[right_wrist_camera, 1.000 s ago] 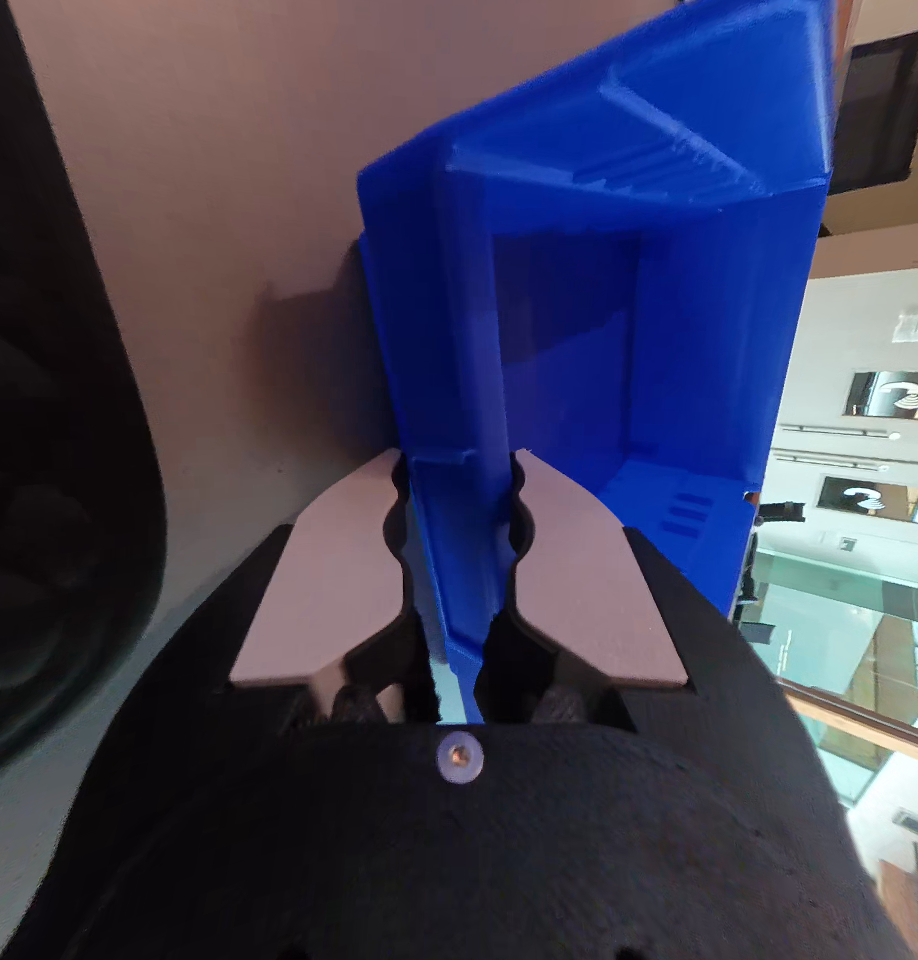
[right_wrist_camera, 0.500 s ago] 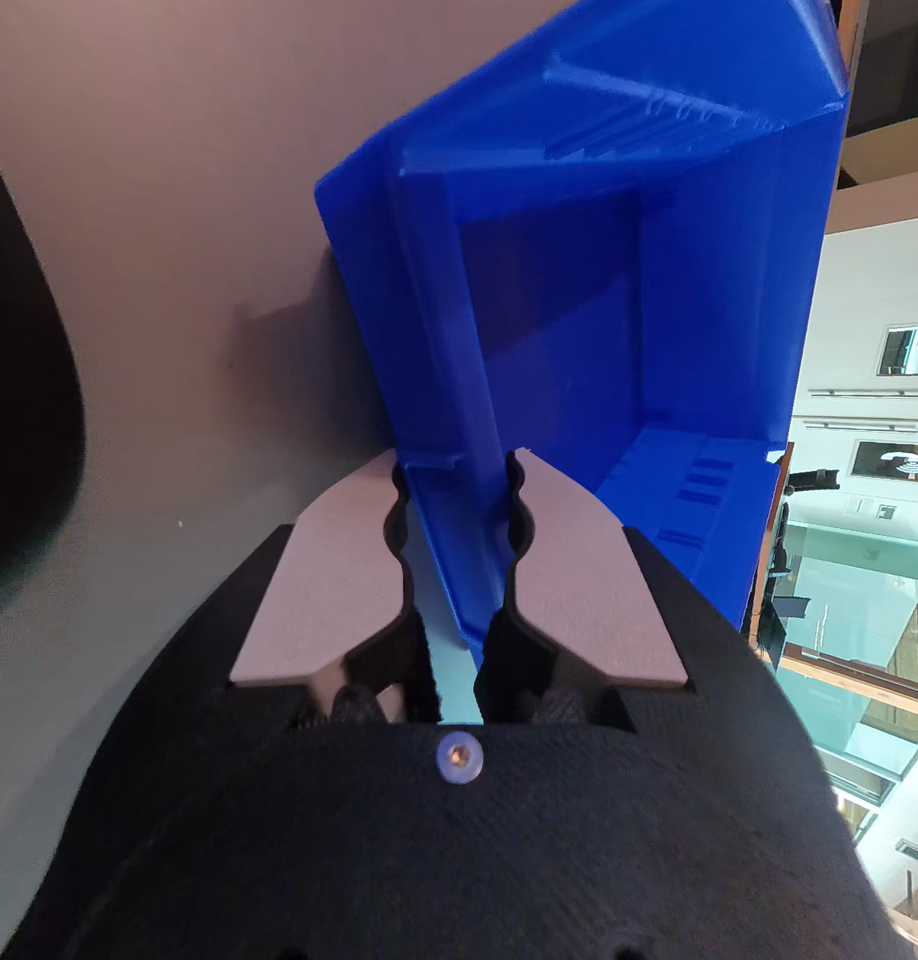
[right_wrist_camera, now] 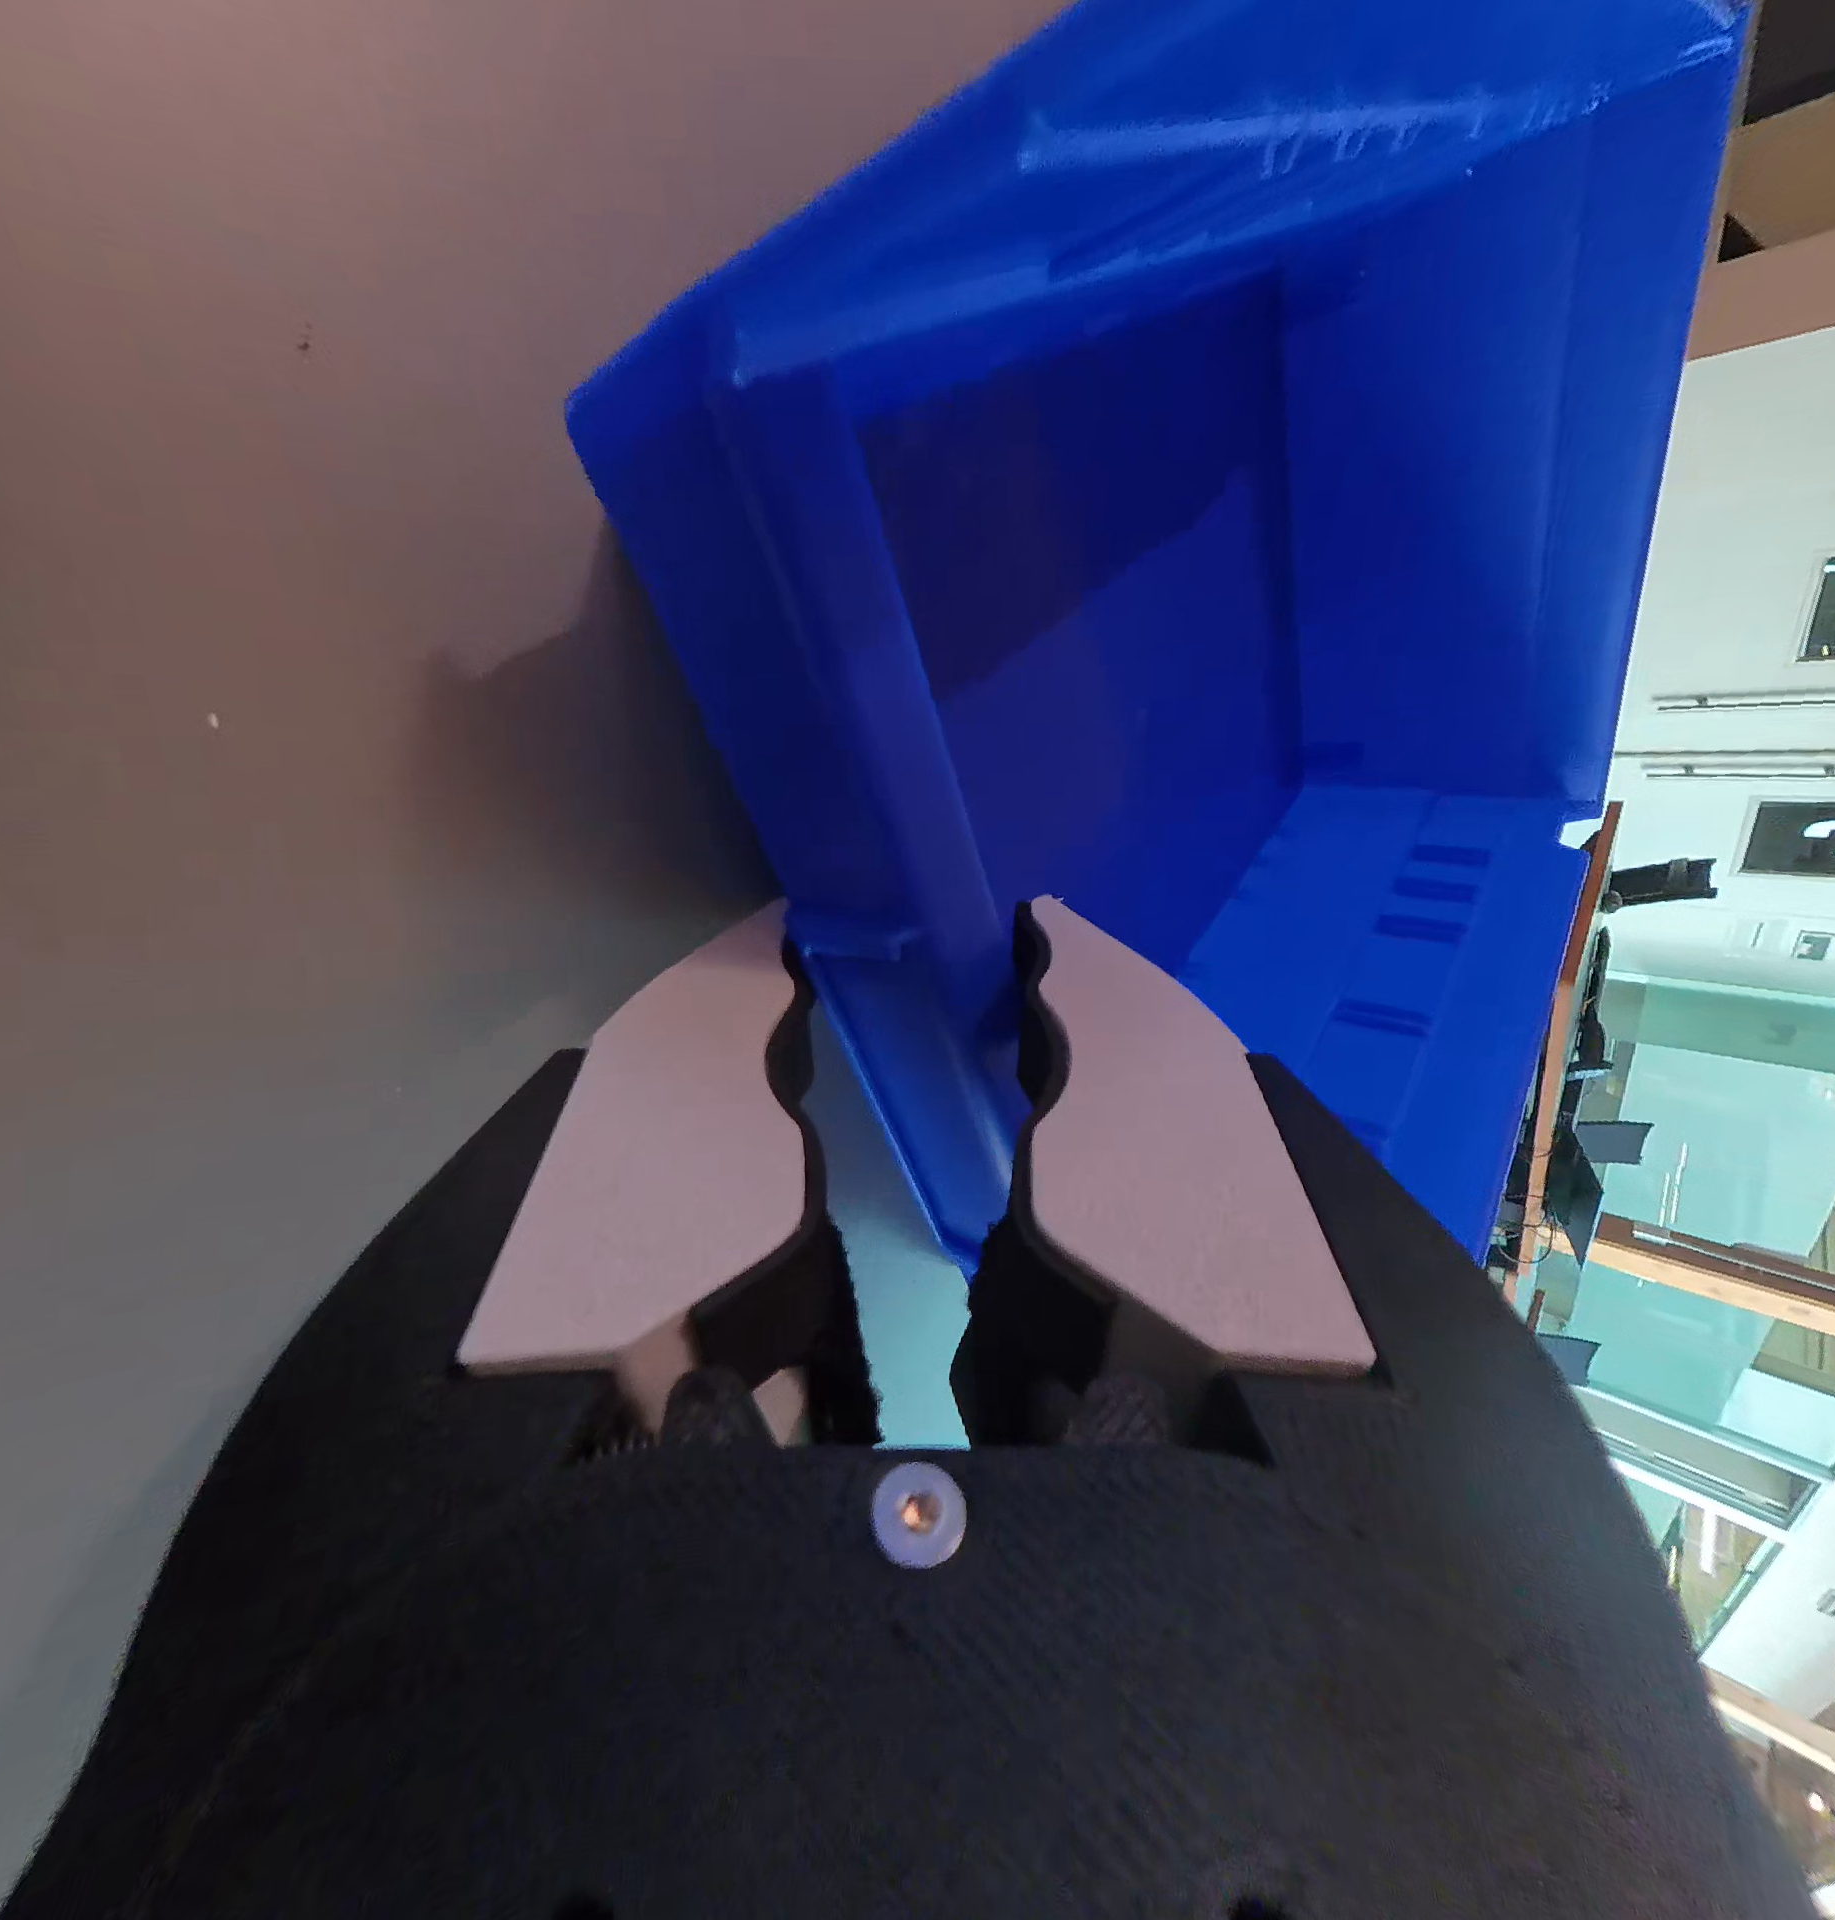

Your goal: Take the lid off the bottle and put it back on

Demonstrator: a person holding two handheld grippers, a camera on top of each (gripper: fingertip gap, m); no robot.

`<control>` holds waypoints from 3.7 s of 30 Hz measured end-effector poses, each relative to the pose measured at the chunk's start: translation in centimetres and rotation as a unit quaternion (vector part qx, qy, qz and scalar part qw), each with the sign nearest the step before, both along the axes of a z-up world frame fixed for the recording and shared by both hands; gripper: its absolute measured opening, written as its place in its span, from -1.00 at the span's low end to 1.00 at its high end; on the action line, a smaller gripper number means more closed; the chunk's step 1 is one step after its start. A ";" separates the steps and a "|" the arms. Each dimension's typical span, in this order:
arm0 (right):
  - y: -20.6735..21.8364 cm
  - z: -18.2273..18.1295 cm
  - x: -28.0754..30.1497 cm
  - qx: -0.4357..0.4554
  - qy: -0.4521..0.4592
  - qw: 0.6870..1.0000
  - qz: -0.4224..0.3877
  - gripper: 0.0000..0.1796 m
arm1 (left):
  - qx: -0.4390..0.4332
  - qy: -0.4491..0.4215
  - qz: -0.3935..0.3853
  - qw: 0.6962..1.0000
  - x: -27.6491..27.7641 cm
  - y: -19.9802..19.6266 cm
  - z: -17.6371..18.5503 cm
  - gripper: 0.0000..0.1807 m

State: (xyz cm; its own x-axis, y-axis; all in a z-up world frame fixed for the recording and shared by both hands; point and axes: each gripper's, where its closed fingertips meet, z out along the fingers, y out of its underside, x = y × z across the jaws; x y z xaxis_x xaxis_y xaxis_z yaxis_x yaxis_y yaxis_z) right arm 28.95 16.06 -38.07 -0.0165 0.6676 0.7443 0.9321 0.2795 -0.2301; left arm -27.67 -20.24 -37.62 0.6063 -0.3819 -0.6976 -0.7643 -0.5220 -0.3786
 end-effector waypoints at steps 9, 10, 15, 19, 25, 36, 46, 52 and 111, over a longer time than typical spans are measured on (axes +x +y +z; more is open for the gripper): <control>-0.8 0.4 0.1 -0.035 0.051 0.998 -0.002 -0.39 | 0.017 -0.032 0.067 0.997 -2.0 -3.0 0.2 -0.49; -1.2 0.8 -0.1 -0.054 0.081 0.995 0.000 -0.31 | 0.014 -0.044 0.084 0.995 -1.8 -3.3 0.3 -0.44; -2.7 4.6 -1.1 -0.103 0.216 0.971 0.018 0.00 | 0.055 -0.134 0.125 0.982 0.2 -3.6 4.2 -0.34; -3.5 7.5 -2.7 -0.106 0.296 0.948 0.040 0.22 | 0.131 -0.221 0.181 0.949 0.0 -1.4 9.7 -0.24; -5.6 8.8 -5.7 -0.112 0.306 0.940 0.100 0.31 | 0.053 -0.363 0.273 0.890 -4.5 5.1 10.9 0.30; -5.8 9.8 -6.0 -0.084 0.323 0.935 0.120 0.21 | -0.189 -0.327 0.433 0.818 -11.5 10.1 4.5 0.14; -5.6 9.3 -6.2 -0.077 0.325 0.934 0.127 0.13 | -0.345 -0.216 0.408 0.817 -9.6 8.4 -1.4 0.20; -5.3 7.9 -6.6 -0.082 0.295 0.944 0.121 0.11 | -0.319 -0.195 0.338 0.864 -7.3 9.0 -0.4 0.15; -23.9 18.1 -28.0 -0.413 0.416 0.731 0.349 -0.16 | 0.115 -0.438 -0.260 0.853 33.1 15.9 10.7 0.10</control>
